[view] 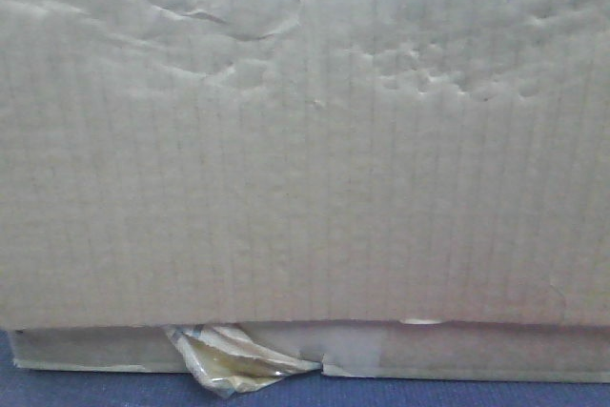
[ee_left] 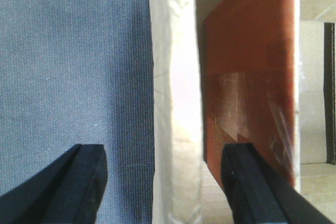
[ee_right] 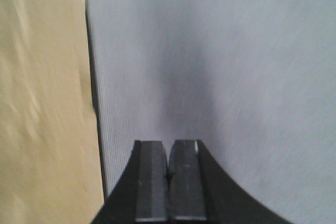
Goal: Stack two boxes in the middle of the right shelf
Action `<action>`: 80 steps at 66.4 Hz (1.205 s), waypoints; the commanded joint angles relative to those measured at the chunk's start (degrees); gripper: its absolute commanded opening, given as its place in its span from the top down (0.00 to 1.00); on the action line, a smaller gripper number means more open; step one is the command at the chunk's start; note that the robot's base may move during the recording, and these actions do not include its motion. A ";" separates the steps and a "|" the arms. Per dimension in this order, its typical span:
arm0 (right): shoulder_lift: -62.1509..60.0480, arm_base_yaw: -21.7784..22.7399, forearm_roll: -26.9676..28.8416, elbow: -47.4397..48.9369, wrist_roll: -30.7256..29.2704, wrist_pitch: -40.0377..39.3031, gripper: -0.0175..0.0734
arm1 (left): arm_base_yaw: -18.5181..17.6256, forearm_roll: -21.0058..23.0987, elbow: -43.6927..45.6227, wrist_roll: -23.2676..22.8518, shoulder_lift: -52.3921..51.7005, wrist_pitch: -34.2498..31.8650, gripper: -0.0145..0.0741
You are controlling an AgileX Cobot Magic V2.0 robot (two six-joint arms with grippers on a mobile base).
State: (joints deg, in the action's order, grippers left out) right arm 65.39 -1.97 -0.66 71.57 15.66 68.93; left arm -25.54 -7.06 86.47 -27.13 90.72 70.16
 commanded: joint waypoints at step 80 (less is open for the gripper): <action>16.30 -15.42 -0.76 8.12 5.29 1.03 0.55 | 0.23 -0.86 0.05 -0.51 -0.79 -0.19 0.42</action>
State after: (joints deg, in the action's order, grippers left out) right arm 81.96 -17.35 -0.82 79.98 20.40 70.40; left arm -25.54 -7.54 86.47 -27.13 90.72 70.16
